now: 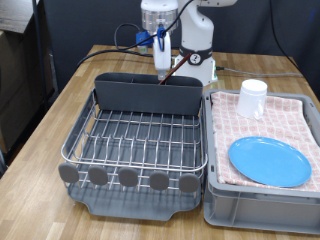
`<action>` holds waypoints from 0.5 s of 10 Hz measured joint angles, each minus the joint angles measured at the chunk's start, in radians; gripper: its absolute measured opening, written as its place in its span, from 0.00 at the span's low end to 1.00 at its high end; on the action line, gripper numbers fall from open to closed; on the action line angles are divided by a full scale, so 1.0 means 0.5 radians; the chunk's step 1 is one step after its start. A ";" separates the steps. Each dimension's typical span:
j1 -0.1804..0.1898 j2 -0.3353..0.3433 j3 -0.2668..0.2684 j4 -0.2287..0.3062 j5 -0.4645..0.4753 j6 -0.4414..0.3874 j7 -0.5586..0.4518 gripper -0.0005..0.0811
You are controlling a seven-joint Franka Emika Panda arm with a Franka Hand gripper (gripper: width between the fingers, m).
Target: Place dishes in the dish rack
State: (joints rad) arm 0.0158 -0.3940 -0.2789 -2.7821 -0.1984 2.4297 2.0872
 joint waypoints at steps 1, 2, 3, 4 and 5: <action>-0.001 -0.041 0.082 0.002 -0.027 -0.013 0.117 0.97; -0.001 -0.093 0.148 0.011 -0.031 -0.073 0.202 0.99; 0.000 -0.155 0.208 0.029 -0.031 -0.164 0.262 0.99; 0.002 -0.219 0.266 0.055 -0.031 -0.267 0.308 0.99; 0.007 -0.279 0.318 0.086 -0.025 -0.363 0.337 0.99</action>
State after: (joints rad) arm 0.0195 -0.5333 -0.1199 -2.7390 -0.2107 2.2481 2.2554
